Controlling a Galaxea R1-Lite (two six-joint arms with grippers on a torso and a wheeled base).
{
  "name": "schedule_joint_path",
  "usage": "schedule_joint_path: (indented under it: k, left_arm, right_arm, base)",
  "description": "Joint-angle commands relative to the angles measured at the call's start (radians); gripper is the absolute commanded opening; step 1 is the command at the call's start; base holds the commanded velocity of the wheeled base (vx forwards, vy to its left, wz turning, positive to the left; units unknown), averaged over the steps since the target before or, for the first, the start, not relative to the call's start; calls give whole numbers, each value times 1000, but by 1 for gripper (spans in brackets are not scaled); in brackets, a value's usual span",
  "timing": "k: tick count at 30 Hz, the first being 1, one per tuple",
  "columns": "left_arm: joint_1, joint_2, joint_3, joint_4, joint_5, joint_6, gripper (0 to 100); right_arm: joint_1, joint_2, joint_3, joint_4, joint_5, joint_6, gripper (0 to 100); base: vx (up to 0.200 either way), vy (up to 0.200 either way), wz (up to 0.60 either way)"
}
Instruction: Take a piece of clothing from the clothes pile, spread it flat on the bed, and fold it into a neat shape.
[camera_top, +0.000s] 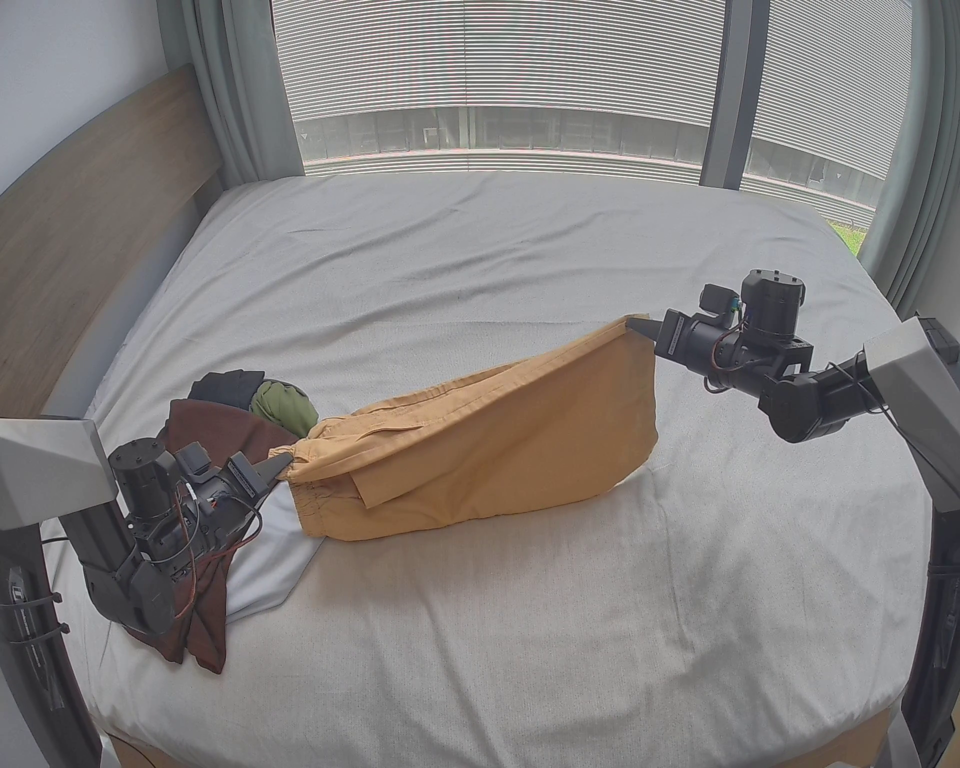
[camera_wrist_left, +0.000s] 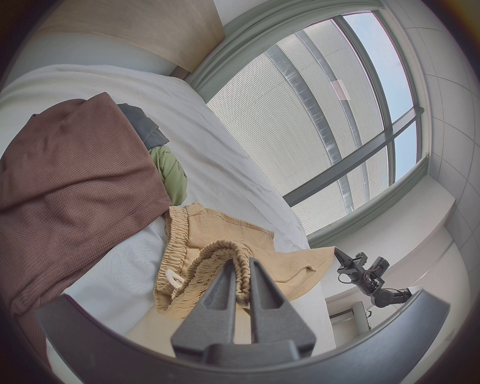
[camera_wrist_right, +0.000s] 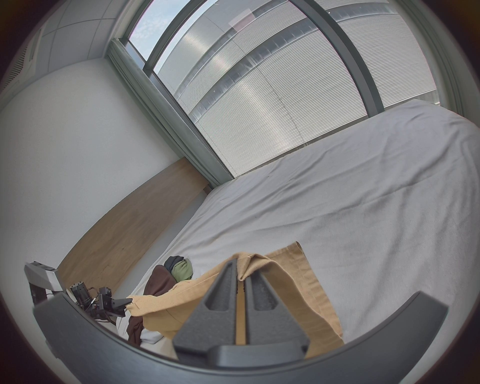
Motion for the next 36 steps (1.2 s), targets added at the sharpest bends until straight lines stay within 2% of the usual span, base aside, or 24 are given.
schedule_joint_path:
  k: [1, 7, 26, 29, 30, 31, 32, 36]
  left_arm:
    - [-3, 43, -30, -1, 3, -1, 0]
    - [-5, 87, -71, -1, 43, -4, 0]
    - [2, 158, -146, -1, 66, -16, 0]
    - [0, 156, -157, -1, 66, -42, 0]
    - [0, 156, -162, -1, 66, -51, 0]
    - [0, 156, -162, -1, 66, -51, 0]
    - [5, 153, -176, -1, 66, -68, 100]
    - [9, 149, -191, -1, 87, -57, 100]
  right_arm:
    - [8, 102, -110, 3, 1, 2, 0]
    - [17, 168, -180, 21, 1, 4, 0]
    - [16, 280, -331, 24, -2, 5, 0]
    - [16, 296, -358, 23, -1, 8, 0]
    - [14, 300, -367, 21, -2, 13, 100]
    - [14, 300, -367, 21, -2, 13, 100]
    - [16, 313, -403, 16, -5, 24, 100]
    - [17, 339, -449, 12, -44, 28, 100]
  base:
    - [0, 0, 0]
    - [0, 0, 0]
    - [0, 0, 0]
    - [0, 0, 0]
    - [0, 0, 0]
    - [0, 0, 0]
    - [0, 0, 0]
    - [0, 0, 0]
